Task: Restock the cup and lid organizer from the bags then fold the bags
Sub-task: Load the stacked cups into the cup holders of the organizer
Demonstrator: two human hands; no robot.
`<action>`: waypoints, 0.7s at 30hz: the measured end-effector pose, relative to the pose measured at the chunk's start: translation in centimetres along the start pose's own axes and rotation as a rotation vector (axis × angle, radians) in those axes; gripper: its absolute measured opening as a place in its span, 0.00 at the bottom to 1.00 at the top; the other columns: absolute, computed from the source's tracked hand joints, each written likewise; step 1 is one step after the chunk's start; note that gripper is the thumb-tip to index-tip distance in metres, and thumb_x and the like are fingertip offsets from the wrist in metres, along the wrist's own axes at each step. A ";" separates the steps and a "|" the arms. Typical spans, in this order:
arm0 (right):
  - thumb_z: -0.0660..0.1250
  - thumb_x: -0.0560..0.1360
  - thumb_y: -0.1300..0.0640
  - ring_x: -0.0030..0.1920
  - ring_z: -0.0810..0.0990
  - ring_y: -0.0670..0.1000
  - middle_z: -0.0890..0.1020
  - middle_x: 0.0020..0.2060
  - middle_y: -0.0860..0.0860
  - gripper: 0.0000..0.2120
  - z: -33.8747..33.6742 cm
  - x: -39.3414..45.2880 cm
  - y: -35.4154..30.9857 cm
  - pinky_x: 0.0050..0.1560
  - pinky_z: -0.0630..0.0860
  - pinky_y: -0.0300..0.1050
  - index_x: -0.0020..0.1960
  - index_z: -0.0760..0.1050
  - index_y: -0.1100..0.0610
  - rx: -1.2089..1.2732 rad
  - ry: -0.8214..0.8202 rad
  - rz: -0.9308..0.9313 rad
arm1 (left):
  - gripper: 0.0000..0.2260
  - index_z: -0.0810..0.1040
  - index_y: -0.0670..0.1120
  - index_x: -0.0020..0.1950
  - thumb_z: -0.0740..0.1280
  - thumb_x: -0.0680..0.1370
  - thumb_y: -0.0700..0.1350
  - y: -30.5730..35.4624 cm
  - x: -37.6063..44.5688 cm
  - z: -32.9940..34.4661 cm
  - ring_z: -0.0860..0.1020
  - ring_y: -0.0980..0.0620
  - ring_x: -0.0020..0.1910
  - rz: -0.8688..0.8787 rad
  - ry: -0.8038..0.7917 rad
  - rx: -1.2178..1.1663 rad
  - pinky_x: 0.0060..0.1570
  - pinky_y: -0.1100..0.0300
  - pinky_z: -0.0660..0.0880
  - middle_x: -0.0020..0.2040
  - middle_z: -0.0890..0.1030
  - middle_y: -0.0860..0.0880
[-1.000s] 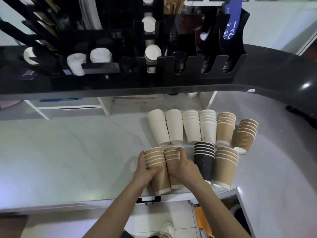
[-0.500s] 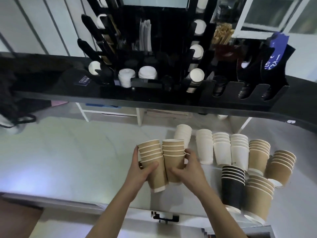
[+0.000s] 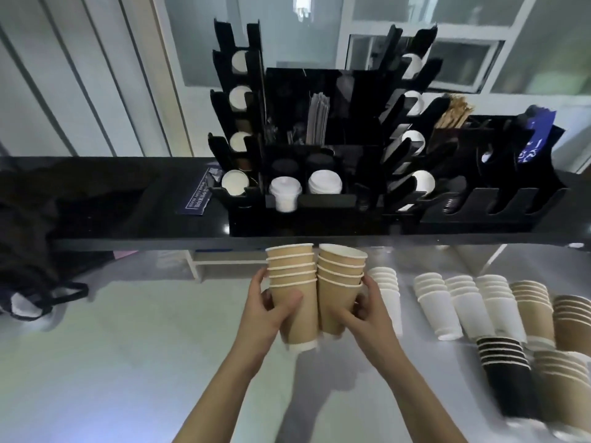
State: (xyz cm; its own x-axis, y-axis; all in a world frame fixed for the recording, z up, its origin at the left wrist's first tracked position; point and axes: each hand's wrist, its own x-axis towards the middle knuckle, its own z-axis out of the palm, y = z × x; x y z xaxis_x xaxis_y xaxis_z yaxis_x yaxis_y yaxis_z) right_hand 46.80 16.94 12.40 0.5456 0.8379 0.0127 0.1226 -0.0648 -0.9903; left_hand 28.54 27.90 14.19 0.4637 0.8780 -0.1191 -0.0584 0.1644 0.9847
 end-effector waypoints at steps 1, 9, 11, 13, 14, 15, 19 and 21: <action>0.72 0.76 0.69 0.51 0.85 0.55 0.86 0.52 0.47 0.36 1.3 0.4 -0.9 0.49 0.84 0.51 0.74 0.66 0.41 0.013 0.014 -0.019 | 0.37 0.67 0.58 0.74 0.79 0.69 0.53 0.9 0.5 -1.1 0.83 0.54 0.58 0.018 -0.004 -0.006 0.56 0.53 0.82 0.61 0.84 0.53; 0.74 0.75 0.69 0.60 0.83 0.49 0.81 0.65 0.44 0.41 8.7 1.7 -7.7 0.55 0.83 0.48 0.77 0.62 0.40 0.051 -0.004 -0.144 | 0.29 0.74 0.54 0.69 0.78 0.71 0.55 8.0 2.8 -7.4 0.82 0.55 0.60 0.122 -0.111 0.003 0.54 0.59 0.78 0.61 0.84 0.55; 0.75 0.75 0.69 0.61 0.83 0.47 0.80 0.66 0.43 0.43 10.0 2.2 -9.4 0.55 0.82 0.46 0.78 0.60 0.40 0.051 -0.007 -0.173 | 0.29 0.71 0.56 0.71 0.79 0.73 0.52 9.6 3.0 -8.3 0.83 0.56 0.59 0.149 -0.127 -0.013 0.53 0.60 0.80 0.61 0.84 0.57; 0.77 0.73 0.69 0.61 0.83 0.46 0.81 0.65 0.44 0.44 11.2 3.0 -10.8 0.54 0.82 0.43 0.78 0.60 0.42 0.078 0.008 -0.186 | 0.32 0.68 0.55 0.72 0.79 0.73 0.49 11.1 3.2 -9.1 0.83 0.56 0.59 0.198 -0.129 -0.017 0.53 0.61 0.80 0.60 0.84 0.57; 0.78 0.72 0.68 0.60 0.83 0.45 0.81 0.64 0.45 0.42 11.7 3.5 -11.5 0.53 0.82 0.42 0.77 0.62 0.44 0.099 0.022 -0.183 | 0.33 0.67 0.55 0.73 0.79 0.73 0.49 11.7 3.5 -9.6 0.83 0.56 0.59 0.218 -0.126 -0.016 0.54 0.60 0.80 0.61 0.83 0.57; 0.80 0.71 0.66 0.59 0.84 0.45 0.82 0.63 0.47 0.40 12.3 4.0 -12.1 0.53 0.82 0.42 0.74 0.63 0.47 0.119 0.039 -0.178 | 0.33 0.67 0.56 0.73 0.78 0.72 0.49 12.5 3.8 -10.0 0.82 0.55 0.60 0.236 -0.121 -0.019 0.55 0.58 0.81 0.61 0.83 0.57; 0.80 0.66 0.59 0.59 0.85 0.50 0.84 0.60 0.50 0.37 14.4 6.3 -14.7 0.54 0.83 0.49 0.70 0.68 0.49 0.207 0.040 -0.209 | 0.34 0.66 0.58 0.74 0.78 0.73 0.50 15.6 5.4 -11.4 0.82 0.53 0.61 0.302 -0.094 -0.033 0.60 0.52 0.80 0.63 0.82 0.56; 0.79 0.71 0.62 0.59 0.85 0.50 0.84 0.60 0.49 0.36 15.0 7.4 -15.8 0.53 0.84 0.48 0.73 0.66 0.49 0.230 0.007 -0.233 | 0.31 0.65 0.60 0.72 0.78 0.75 0.48 16.9 6.1 -11.8 0.82 0.55 0.60 0.333 -0.078 -0.031 0.59 0.54 0.81 0.60 0.82 0.59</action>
State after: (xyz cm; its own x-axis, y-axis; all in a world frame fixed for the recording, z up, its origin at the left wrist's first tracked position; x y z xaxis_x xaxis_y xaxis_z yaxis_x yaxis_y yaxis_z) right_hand 36.42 32.33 26.12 0.5310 0.8119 0.2425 0.0546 0.2528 -0.9660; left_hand 19.96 41.31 28.62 0.4806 0.8490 0.2197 -0.2439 -0.1112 0.9634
